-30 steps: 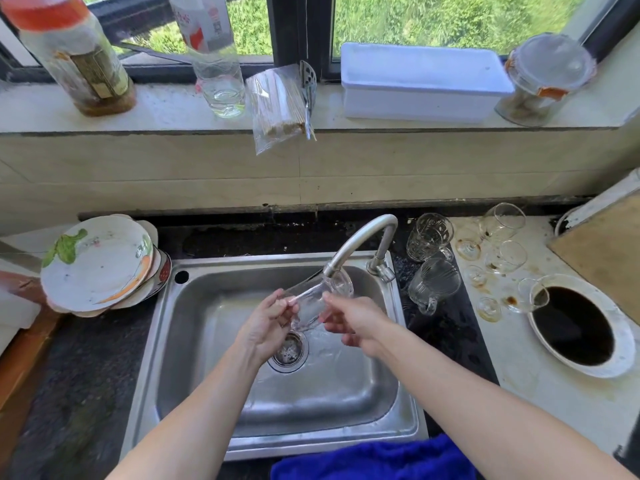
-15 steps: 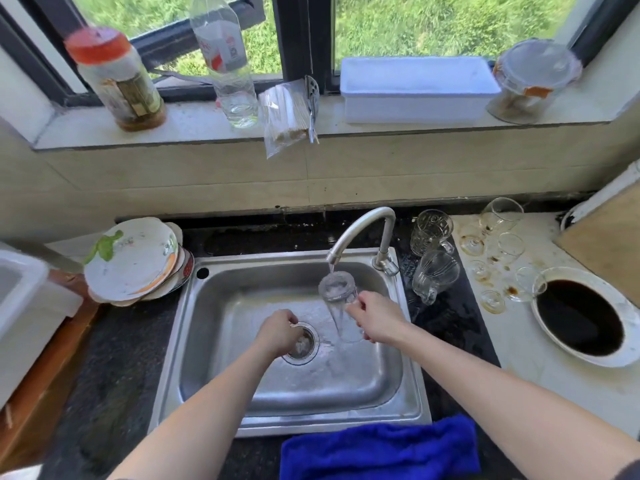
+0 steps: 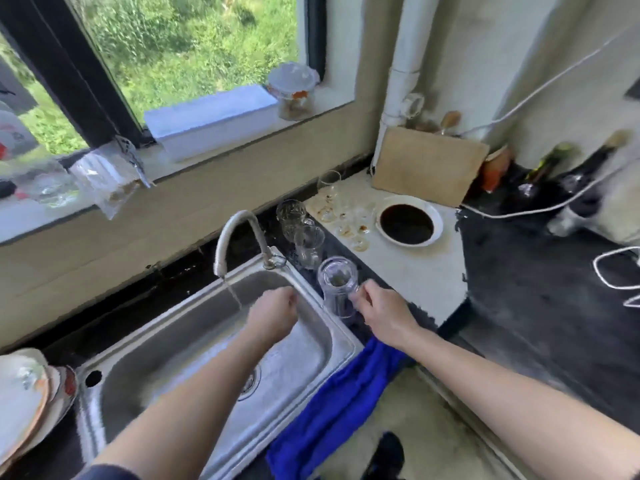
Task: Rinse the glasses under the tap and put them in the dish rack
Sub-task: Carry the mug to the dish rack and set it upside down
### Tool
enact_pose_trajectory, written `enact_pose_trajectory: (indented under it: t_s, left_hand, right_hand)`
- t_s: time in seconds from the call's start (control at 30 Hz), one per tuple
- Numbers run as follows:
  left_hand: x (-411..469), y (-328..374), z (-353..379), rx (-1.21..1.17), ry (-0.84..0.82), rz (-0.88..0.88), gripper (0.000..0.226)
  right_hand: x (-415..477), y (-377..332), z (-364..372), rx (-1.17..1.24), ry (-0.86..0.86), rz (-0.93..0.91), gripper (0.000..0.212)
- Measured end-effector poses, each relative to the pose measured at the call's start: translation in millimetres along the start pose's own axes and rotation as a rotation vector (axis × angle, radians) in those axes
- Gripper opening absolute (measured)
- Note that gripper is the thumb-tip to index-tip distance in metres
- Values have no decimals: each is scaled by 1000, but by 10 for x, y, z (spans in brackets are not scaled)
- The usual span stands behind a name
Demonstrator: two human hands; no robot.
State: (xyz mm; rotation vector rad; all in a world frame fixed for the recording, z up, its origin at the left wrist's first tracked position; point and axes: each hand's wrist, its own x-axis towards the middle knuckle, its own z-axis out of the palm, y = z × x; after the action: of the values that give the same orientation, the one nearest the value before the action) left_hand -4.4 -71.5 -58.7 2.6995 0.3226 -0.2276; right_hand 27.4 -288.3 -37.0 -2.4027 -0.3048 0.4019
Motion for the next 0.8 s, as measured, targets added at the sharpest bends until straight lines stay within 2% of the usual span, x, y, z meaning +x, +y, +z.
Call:
enact_pose_trajectory:
  t_s: [0.23, 0.43, 0.63, 0.8]
  left_hand:
    - [-14, 1499, 206, 50, -64, 313, 23]
    - [-367, 3005, 750, 38, -121, 581, 27]
    - [-956, 4479, 1525, 37, -170, 728, 26]
    - [-1609, 5511, 2116, 38, -273, 872, 26]
  right_hand:
    - [-952, 945, -862, 37, 311, 226, 33]
    - [-1995, 1923, -1500, 58, 529, 426, 31]
    - [-3163, 2944, -2071, 38, 644, 549, 30]
    - [-4106, 3678, -2415, 53, 768, 700, 31]
